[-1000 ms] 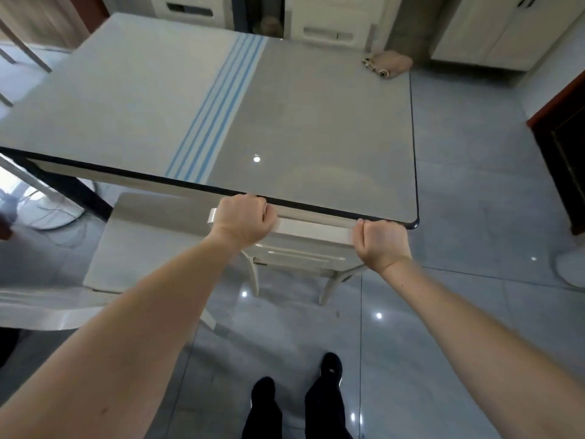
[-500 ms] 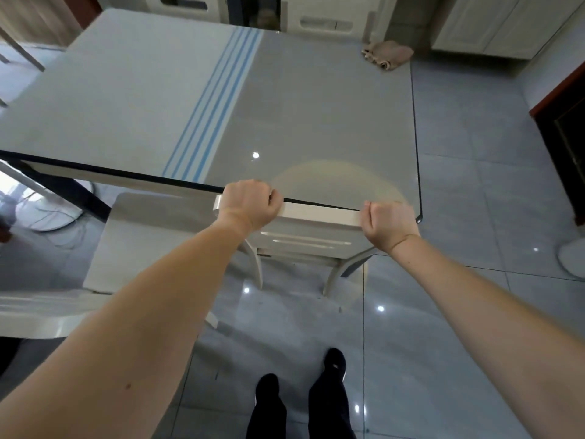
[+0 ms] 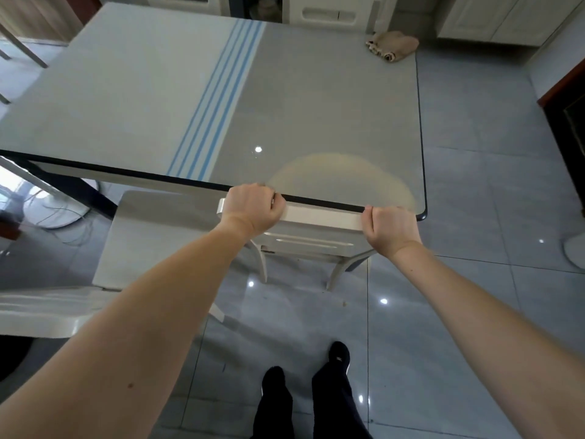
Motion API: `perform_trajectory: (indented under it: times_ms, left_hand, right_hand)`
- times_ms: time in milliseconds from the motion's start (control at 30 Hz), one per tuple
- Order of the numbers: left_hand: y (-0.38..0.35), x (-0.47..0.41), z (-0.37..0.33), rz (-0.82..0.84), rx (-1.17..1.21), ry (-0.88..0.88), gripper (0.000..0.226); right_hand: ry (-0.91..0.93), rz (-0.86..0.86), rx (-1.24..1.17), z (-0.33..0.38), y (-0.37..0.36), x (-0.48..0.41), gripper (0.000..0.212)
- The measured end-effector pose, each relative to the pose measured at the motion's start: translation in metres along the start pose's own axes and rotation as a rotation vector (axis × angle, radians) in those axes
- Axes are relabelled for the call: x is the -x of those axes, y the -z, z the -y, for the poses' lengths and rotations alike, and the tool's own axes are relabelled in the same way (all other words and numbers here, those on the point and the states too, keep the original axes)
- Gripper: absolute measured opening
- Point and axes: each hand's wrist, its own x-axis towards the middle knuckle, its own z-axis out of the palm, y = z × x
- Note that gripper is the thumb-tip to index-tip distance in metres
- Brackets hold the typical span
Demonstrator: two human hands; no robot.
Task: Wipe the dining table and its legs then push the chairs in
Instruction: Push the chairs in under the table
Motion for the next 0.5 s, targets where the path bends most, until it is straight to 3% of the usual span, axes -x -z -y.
perform_trajectory:
  times_ms: [300,500]
  left_hand:
    - [0.005,0.007,0.001,-0.016,0.022,0.009,0.031]
    - [0.007,0.026,-0.016,-0.061,0.038,0.154,0.033]
  right_hand:
    - [0.035,0.03,0.015,0.005,0.004,0.003,0.051]
    - [0.032,0.114,-0.088,0.004,0.012,0.004,0.05]
